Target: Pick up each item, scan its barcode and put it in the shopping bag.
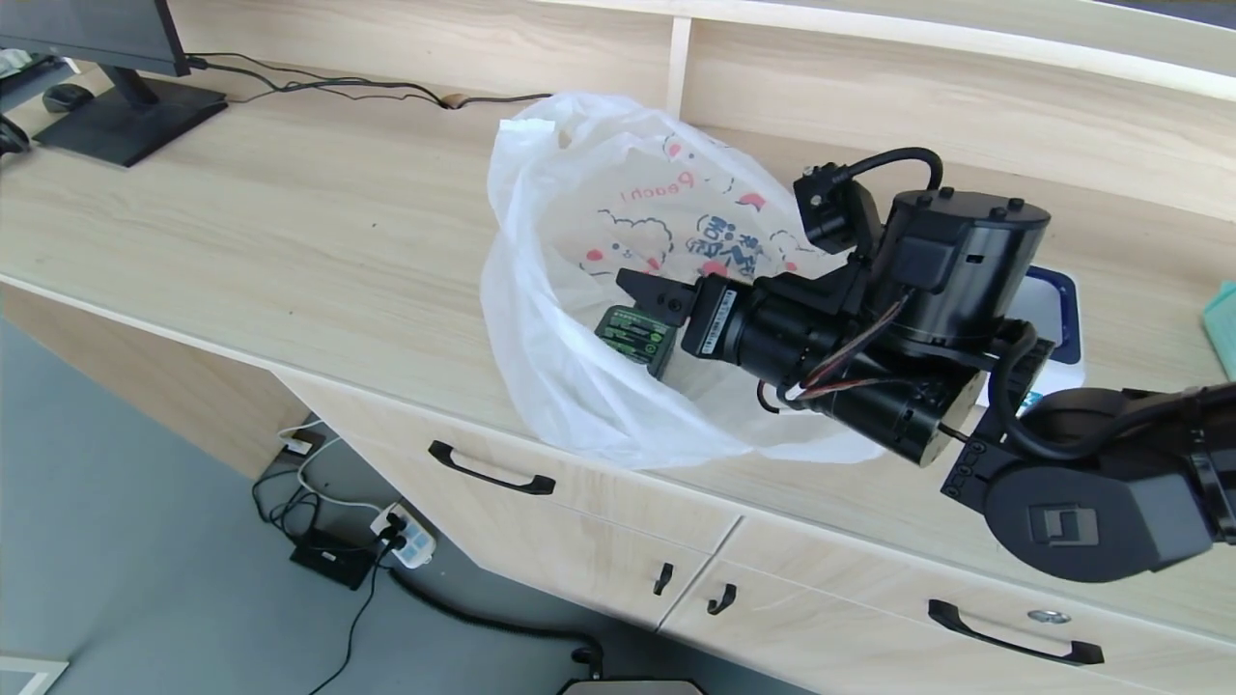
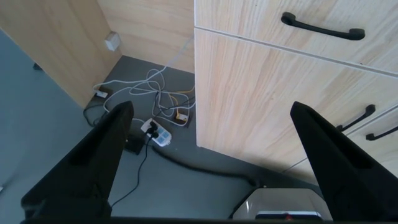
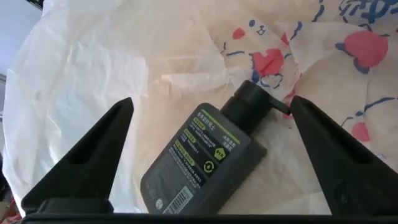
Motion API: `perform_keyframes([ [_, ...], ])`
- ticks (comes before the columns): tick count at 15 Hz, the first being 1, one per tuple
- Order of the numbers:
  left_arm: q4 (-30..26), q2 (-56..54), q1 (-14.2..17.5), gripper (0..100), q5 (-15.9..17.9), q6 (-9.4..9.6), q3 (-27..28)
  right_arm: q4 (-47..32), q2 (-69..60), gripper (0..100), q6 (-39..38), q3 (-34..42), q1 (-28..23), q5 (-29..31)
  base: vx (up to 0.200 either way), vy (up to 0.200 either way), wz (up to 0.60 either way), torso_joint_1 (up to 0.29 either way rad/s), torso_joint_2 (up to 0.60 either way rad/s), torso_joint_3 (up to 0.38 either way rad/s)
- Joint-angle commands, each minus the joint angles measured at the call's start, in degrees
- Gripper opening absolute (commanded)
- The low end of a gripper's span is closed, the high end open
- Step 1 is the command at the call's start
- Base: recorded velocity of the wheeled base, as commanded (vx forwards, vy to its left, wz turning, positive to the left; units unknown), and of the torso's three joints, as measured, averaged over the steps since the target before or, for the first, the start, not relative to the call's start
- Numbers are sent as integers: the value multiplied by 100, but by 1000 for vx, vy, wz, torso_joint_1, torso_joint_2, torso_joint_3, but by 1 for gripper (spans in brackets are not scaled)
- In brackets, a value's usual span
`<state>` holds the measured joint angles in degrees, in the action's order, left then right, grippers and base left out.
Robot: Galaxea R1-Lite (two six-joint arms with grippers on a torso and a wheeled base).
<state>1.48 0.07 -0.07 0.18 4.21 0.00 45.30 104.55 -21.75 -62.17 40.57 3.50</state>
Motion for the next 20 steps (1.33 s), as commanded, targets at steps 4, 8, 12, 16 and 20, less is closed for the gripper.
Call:
perform_keyframes([
  [4,2,1,-1,100,-1,-78,0,322,-532,100,1709,-164,-691,230,0,0,0,0,0,0],
  [8,-16,1,-1,100,-1,-131,0,840,-1437,100,2465,47,-515,564,0,0,0,0,0,0],
  [12,-33,1,-10,100,-1,-174,0,902,-1824,100,2324,689,-436,380,0,0,0,0,0,0],
  [16,-24,1,-1,100,-1,-210,0,1306,-2096,100,2113,1040,-1570,292,0,0,0,0,0,0],
  [20,-33,1,-1,100,-1,-210,0,1306,-2465,100,1964,1524,-2413,-306,0,0,-300,1,-2,1],
])
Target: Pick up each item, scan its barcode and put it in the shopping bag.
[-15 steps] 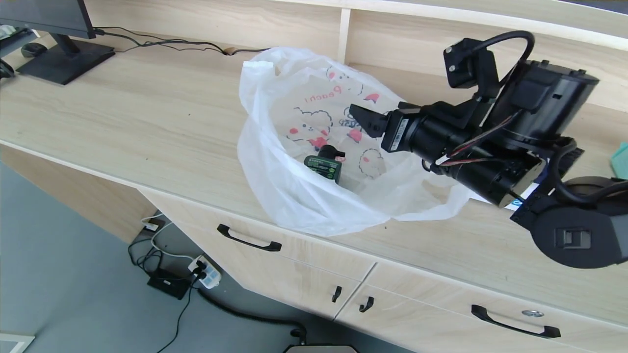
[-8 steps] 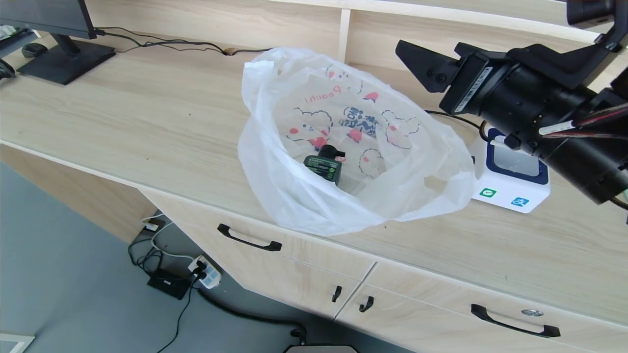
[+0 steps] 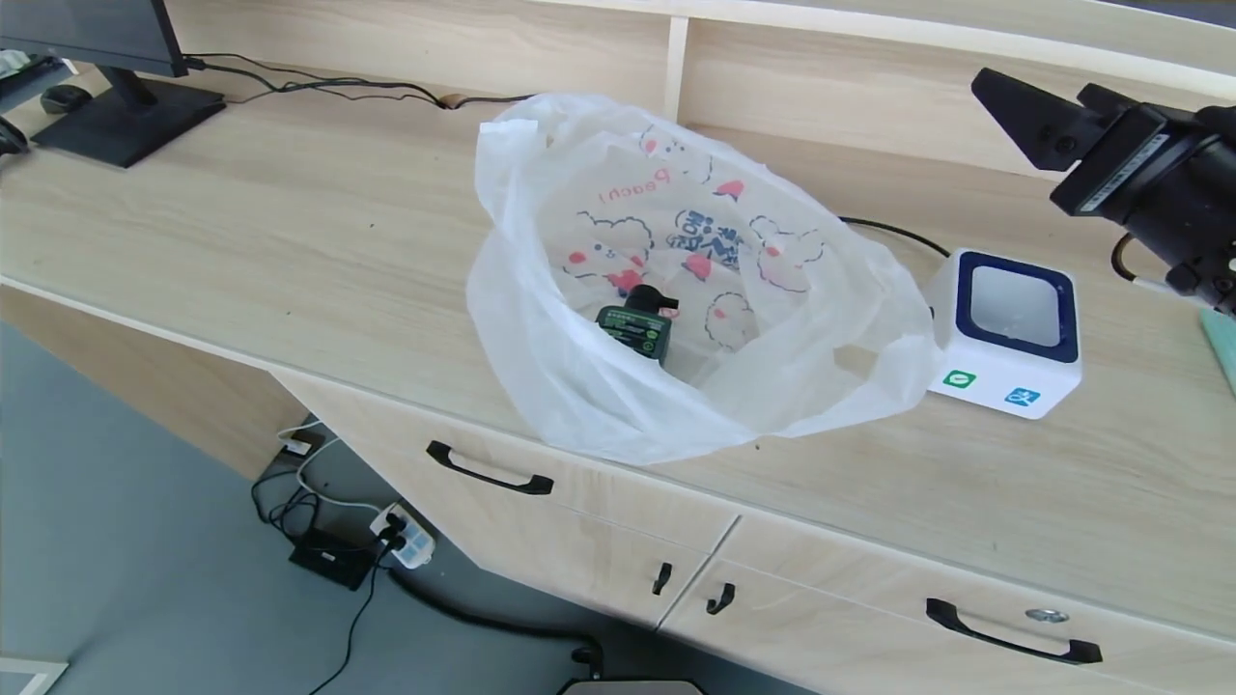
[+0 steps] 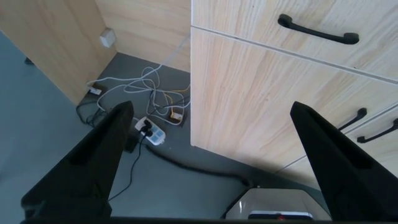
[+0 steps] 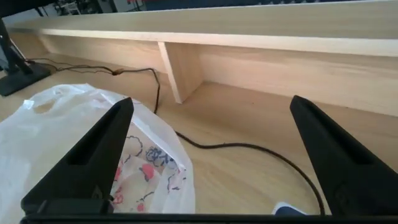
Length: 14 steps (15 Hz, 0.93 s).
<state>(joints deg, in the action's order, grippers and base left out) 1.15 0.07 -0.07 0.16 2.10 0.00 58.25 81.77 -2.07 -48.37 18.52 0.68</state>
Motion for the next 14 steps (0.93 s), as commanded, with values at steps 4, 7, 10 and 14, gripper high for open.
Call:
perform_keyframes([
  [4,0,1,-10,100,2,1,0,-15,-443,100,-56,504,-226,-121,0,0,-600,0,4,-1],
  [7,0,1,-10,100,2,1,0,-15,-452,100,-109,495,-226,-112,0,0,-600,-1,2,1],
  [10,0,1,-10,100,2,1,0,-50,-487,100,-118,416,-226,-68,0,0,-400,5,2,0],
  [14,0,1,-1,100,2,-8,0,-235,-628,100,-1331,241,-621,266,0,0,0,0,0,0],
])
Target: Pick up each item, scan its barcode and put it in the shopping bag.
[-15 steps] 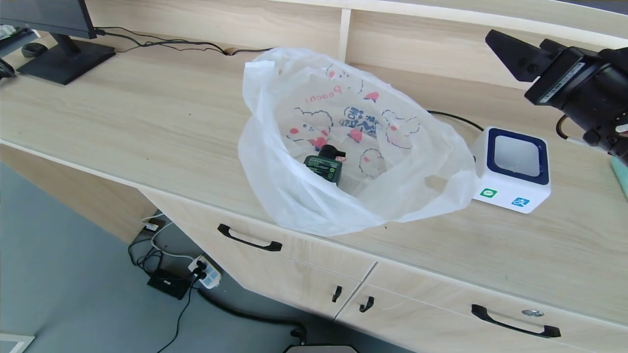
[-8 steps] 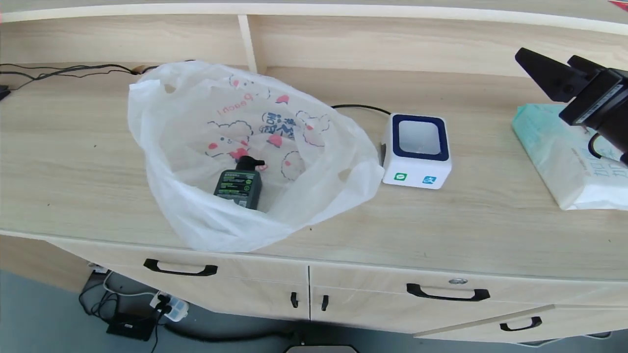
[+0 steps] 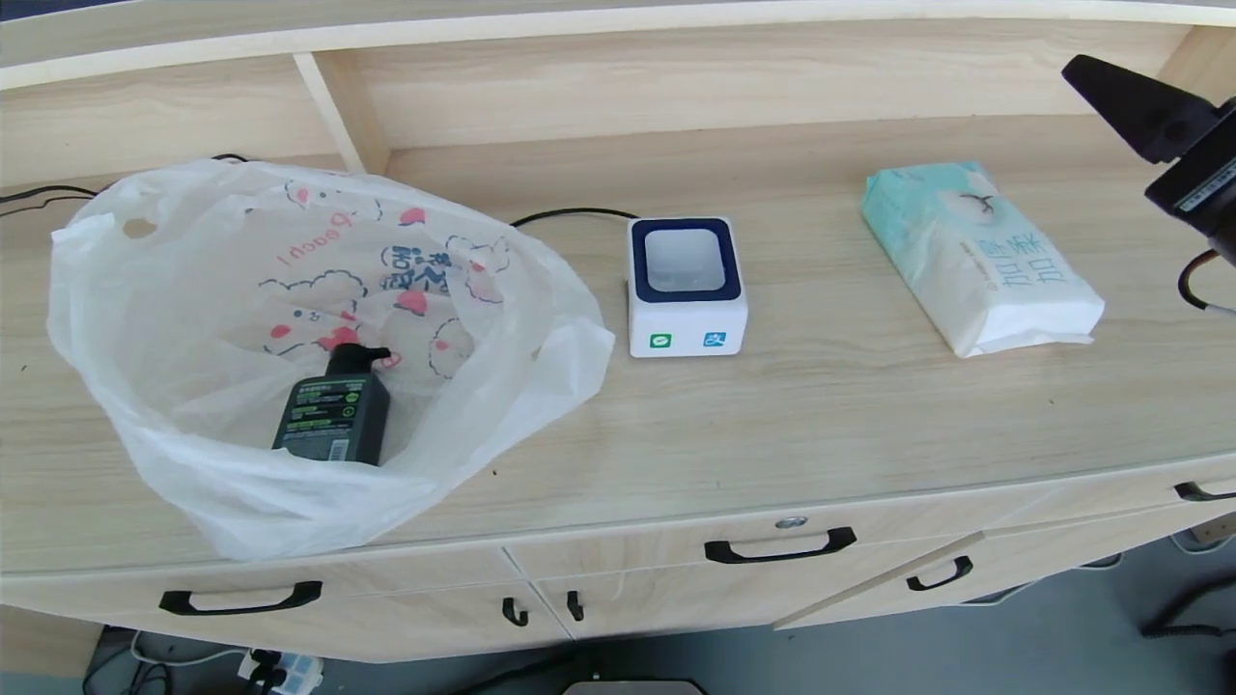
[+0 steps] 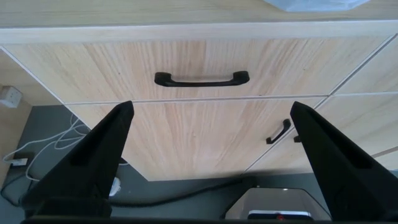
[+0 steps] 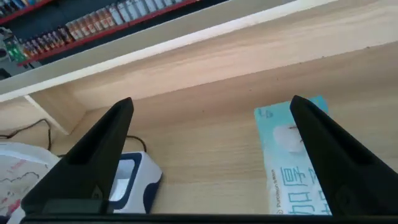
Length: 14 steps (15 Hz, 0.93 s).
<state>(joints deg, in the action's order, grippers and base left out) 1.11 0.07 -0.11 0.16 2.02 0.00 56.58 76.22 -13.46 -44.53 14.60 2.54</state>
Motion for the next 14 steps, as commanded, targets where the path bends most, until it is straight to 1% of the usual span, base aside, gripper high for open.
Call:
perform_keyframes([
  [1,3,1,2,100,2,0,0,-217,-72,100,-289,-275,-538,-201,0,0,0,0,0,0],
  [3,3,1,2,100,2,0,0,-428,-54,100,-394,-319,-1197,-886,0,0,0,0,0,0],
  [4,3,1,2,100,2,0,0,-534,-54,100,-359,-319,-1329,-1027,0,0,0,0,0,0],
  [5,3,1,2,100,2,9,0,-1122,-81,100,-324,-486,-1390,-1256,0,0,0,0,0,0],
  [6,12,1,2,100,2,9,0,-1404,7,100,-359,-671,-1390,-1299,0,0,0,0,0,0],
  [7,21,1,2,100,2,9,0,-1448,315,100,-386,-899,-1416,-1317,0,0,0,0,0,0],
  [8,21,1,-7,100,2,9,0,-1421,438,100,-359,-987,-1469,-1282,0,0,0,0,0,0],
  [9,21,1,2,100,2,9,0,-1553,587,100,-386,-1101,-1592,-1220,0,0,0,0,0,0],
  [10,21,1,2,100,2,9,0,-1738,719,100,-324,-1110,-1583,-1282,0,0,0,0,0,0],
  [11,21,1,2,100,2,9,0,-1747,851,100,-69,-1154,-1592,-1458,0,0,0,0,0,0],
  [12,21,1,2,100,2,9,0,-1738,1088,100,344,-1242,-1619,-1563,0,0,0,0,0,0],
  [13,21,1,2,100,2,9,0,-1738,1334,100,783,-1392,-1724,-1590,0,0,0,0,0,0],
  [14,21,1,-7,100,2,9,0,-1790,1493,100,1038,-1602,-1733,-1616,0,0,0,0,0,0],
])
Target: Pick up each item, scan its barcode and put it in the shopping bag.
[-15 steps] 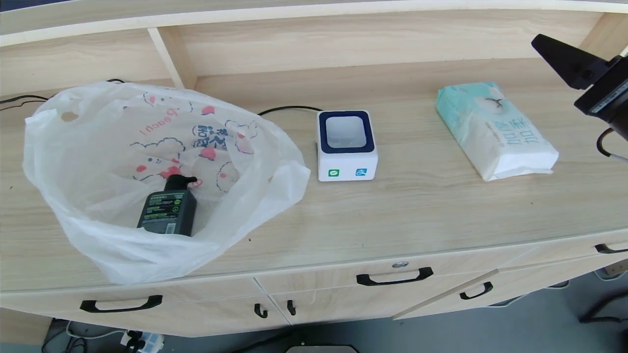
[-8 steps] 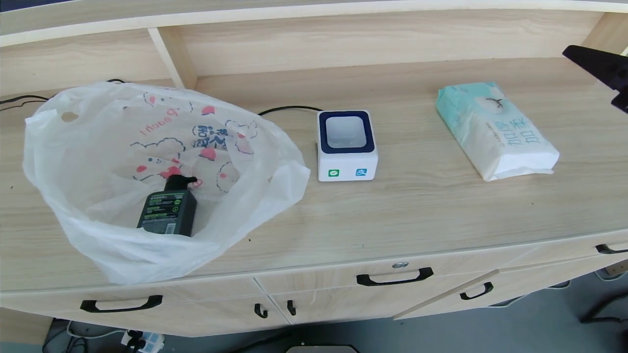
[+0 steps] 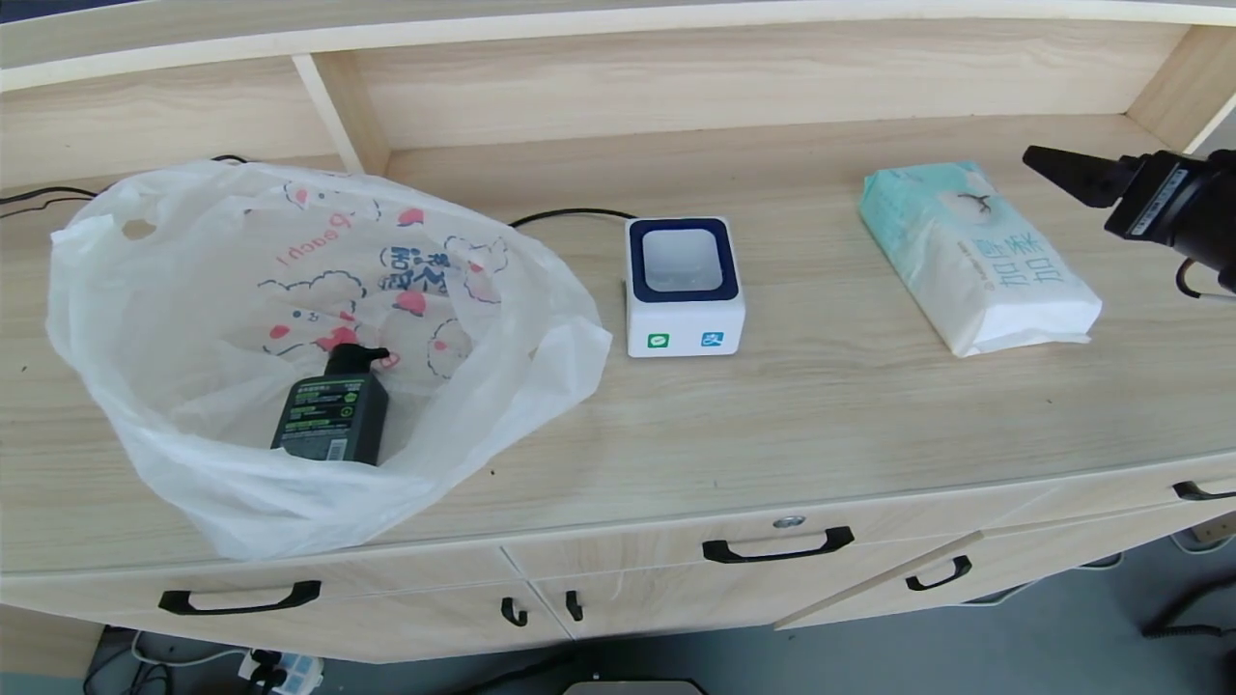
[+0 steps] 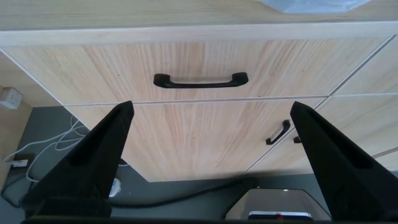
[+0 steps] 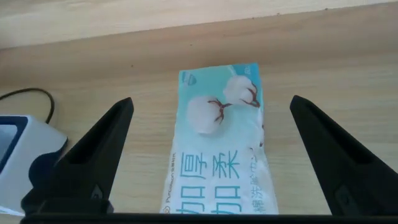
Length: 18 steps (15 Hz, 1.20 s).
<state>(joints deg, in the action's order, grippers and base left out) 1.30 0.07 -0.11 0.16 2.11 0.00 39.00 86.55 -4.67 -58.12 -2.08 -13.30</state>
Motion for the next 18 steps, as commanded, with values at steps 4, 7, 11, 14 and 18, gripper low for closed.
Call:
perform_keyframes([
  [4,1,1,2,100,2,-9,0,-1052,661,100,432,-841,-55,-24,0,0,0,0,0,0],
  [7,1,1,2,100,2,-9,0,-1615,767,100,616,-1342,-64,-32,0,0,0,0,0,0],
  [11,1,1,2,100,2,-9,0,-3030,828,100,1144,-2133,-2,-243,0,0,0,0,0,0],
  [14,1,1,2,100,2,-18,0,-3513,863,100,1557,-2150,24,-349,0,0,0,0,0,0],
  [18,1,1,2,100,2,-18,0,-3504,1004,100,1566,-2150,15,-340,0,0,0,0,0,0],
])
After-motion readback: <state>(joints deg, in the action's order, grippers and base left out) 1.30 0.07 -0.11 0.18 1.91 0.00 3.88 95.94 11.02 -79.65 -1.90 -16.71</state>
